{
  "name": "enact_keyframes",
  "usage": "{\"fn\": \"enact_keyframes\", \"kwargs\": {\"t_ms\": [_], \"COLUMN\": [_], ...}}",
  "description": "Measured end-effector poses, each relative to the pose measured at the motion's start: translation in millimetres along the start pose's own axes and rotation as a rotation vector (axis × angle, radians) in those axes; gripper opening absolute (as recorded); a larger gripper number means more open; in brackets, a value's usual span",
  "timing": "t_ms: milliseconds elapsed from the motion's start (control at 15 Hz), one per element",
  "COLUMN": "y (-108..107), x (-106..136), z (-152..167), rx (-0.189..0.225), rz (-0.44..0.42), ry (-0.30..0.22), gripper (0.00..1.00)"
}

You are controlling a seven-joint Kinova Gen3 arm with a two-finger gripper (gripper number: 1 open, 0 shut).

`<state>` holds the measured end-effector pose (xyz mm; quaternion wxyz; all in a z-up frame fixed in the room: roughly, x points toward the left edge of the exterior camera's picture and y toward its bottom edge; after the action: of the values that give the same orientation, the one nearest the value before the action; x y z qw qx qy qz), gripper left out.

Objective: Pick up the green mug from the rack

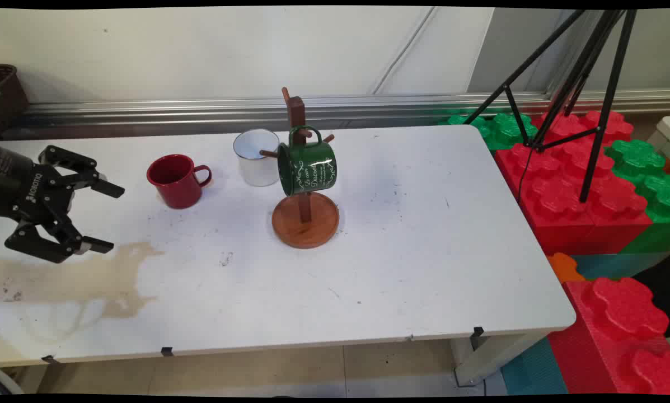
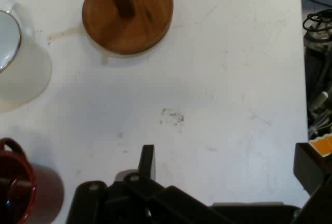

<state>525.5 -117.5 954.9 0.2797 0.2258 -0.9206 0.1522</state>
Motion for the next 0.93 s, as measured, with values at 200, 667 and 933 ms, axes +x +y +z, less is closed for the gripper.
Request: {"fn": "enact_keyframes", "kwargs": {"t_ms": [200, 667, 933], "y": [3, 4, 3], "x": [5, 58, 88], "z": [3, 22, 40], "rx": [-0.02, -0.028, -0.02], "rz": [-0.007, -0.089, -0.157], "ry": [0.021, 0.1, 0.135], "gripper": [1.0, 1.0, 1.0]}}
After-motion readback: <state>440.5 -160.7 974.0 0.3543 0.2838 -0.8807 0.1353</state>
